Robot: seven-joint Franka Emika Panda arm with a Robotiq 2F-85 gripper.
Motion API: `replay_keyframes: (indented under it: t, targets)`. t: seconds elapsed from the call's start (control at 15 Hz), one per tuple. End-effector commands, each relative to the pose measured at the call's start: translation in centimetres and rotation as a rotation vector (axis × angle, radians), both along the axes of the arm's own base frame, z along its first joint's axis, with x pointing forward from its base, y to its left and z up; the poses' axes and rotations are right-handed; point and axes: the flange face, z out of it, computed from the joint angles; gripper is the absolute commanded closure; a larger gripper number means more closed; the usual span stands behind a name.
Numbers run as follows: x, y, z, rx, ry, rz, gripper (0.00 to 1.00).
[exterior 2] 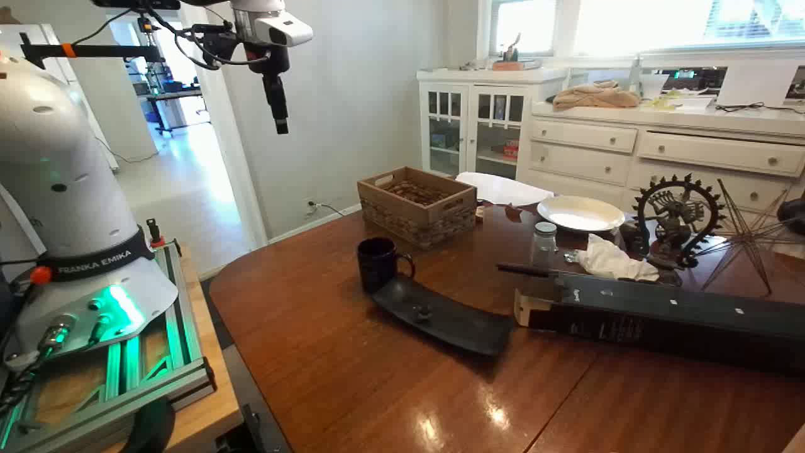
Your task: Move the brown and grey objects on the right to the left.
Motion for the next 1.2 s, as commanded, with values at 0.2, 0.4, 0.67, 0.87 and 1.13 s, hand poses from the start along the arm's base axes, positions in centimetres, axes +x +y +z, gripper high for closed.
replay_keyframes:
  t: [0.2, 0.4, 0.67, 0.87, 1.13]
  targets:
    - [-0.2, 0.0, -0.7, -0.001, 0.02, 0.0, 0.0]
    - [-0.2, 0.0, -0.7, -0.001, 0.02, 0.0, 0.0]
    - [0.5, -0.1, 0.7, -0.031, -0.019, -0.102, 0.0]
    - [1.9, -2.6, 1.2, -0.067, -0.084, -0.254, 0.0]
    - [3.0, -8.0, -1.4, -0.14, -0.066, -0.387, 0.0]
